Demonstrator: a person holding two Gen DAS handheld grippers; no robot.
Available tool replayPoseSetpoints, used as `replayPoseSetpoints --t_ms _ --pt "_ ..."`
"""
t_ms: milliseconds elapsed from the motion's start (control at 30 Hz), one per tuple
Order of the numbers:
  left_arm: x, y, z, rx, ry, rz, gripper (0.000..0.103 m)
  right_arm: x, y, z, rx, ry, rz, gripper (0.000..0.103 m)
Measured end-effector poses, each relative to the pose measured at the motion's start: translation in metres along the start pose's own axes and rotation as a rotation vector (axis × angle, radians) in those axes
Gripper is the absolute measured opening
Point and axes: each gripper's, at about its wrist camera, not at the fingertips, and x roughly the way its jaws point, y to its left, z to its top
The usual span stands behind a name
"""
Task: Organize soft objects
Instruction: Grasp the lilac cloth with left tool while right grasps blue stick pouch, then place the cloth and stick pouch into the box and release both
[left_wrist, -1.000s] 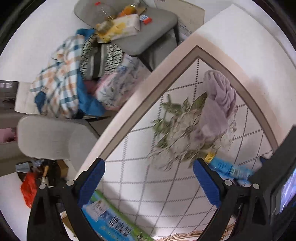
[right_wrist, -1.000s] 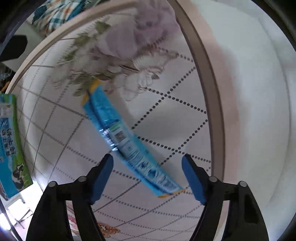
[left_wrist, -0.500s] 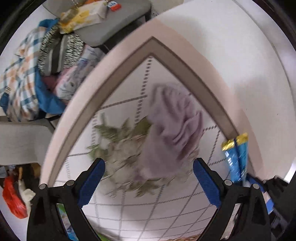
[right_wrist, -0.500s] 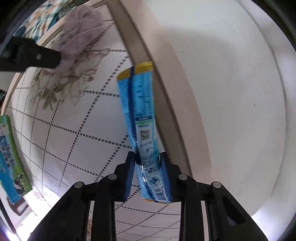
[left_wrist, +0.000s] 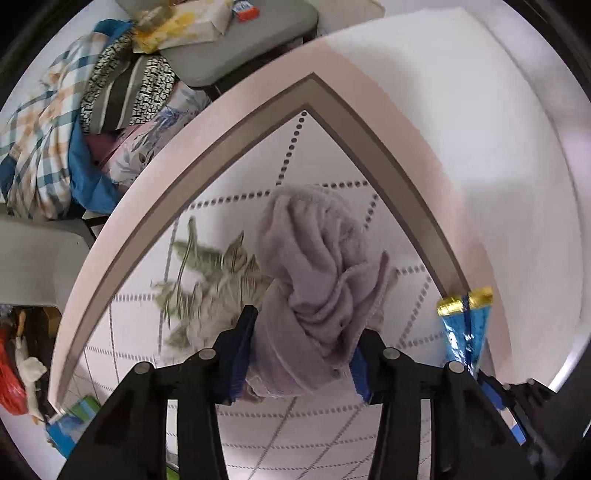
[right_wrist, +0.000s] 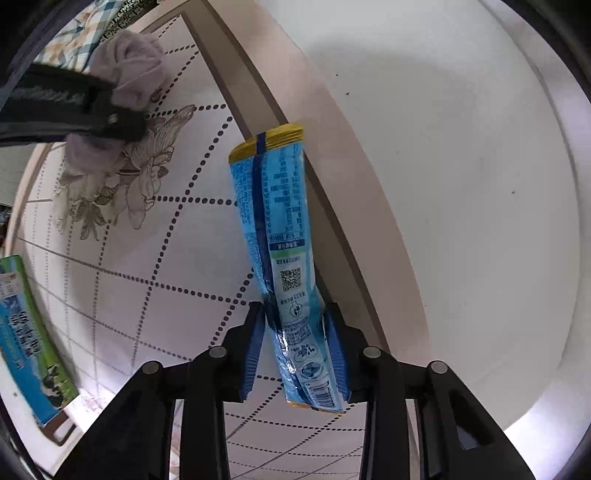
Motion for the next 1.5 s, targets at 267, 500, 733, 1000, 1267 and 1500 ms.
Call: replayPoseSetpoints --t_ms 267,500,733,1000,1267,1500 --pt "-0.062 0.023 -0.089 -0.103 -0.134 -0.159 0.042 -0.04 0.018 -0.022 0.011 -0.072 0.051 0.015" --pt "-0.118 0.083 -0.199 -0.242 -0.262 -0.28 0.042 -0.108 0.067 -0.073 -0.041 -0.164 0.215 0.015" --pt "-0.149 0.196 -0.321 -0.454 -0.352 -0.272 0.042 -0.152 0.173 -0.156 -0.135 -0.214 0.367 0.015" --pt "-0.106 0.307 -0.411 -0.694 -0.28 -0.29 0.042 -0.157 0.306 -0.205 -0.144 -0.232 0.475 0.015" --pt "-0.061 0.337 -0.412 -0.708 -0.201 -0.335 0.042 -0.119 0.388 -0.207 -0.129 -0.246 0.393 0.015" --pt "-0.034 0.34 -0.403 -0.72 -0.128 -0.403 0.044 -0.08 0.401 -0.193 -0.147 -0.202 0.322 0.021"
